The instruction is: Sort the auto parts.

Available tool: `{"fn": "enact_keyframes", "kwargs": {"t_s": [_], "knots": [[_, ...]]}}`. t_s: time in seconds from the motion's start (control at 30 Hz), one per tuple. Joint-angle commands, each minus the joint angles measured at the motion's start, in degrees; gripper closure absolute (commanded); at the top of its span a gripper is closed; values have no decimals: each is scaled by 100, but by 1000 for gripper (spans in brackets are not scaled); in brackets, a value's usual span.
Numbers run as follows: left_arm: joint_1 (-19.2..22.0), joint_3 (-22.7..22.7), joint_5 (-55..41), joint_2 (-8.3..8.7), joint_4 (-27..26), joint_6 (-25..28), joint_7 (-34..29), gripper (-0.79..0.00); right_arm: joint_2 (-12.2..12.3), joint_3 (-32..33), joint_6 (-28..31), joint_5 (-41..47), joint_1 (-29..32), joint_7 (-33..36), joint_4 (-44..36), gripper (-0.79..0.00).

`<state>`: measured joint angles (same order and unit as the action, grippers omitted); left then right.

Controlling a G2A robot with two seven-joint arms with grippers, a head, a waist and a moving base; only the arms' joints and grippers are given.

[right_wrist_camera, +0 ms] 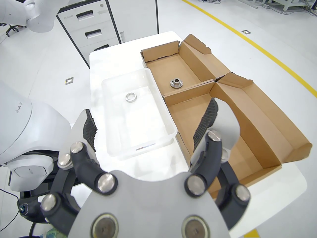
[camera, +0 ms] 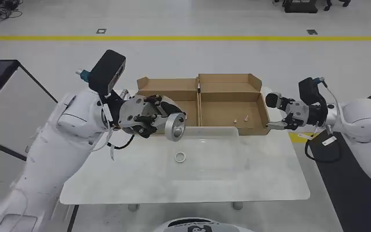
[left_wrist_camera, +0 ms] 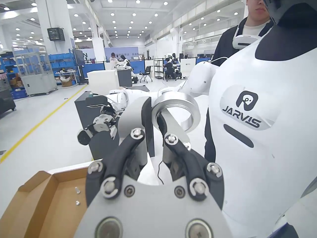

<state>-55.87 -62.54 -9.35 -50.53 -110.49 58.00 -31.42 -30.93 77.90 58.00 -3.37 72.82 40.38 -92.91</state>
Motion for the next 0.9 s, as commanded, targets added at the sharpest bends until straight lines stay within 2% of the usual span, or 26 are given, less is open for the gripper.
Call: {"fn": "enact_keyframes", "kwargs": {"t_s": [0.0, 0.6, 0.87], "knots": [[0, 0, 0, 0, 0, 0, 0, 0, 0, 0, 0, 0, 0, 0, 0, -785], [-55, -17, -43, -8, -37, -89, 105, 0, 0, 0, 0, 0, 0, 0, 0, -785], [-338, 29, -826, -70, -180, 0, 384, 0, 0, 0, 0, 0, 0, 0, 0, -785]]}}
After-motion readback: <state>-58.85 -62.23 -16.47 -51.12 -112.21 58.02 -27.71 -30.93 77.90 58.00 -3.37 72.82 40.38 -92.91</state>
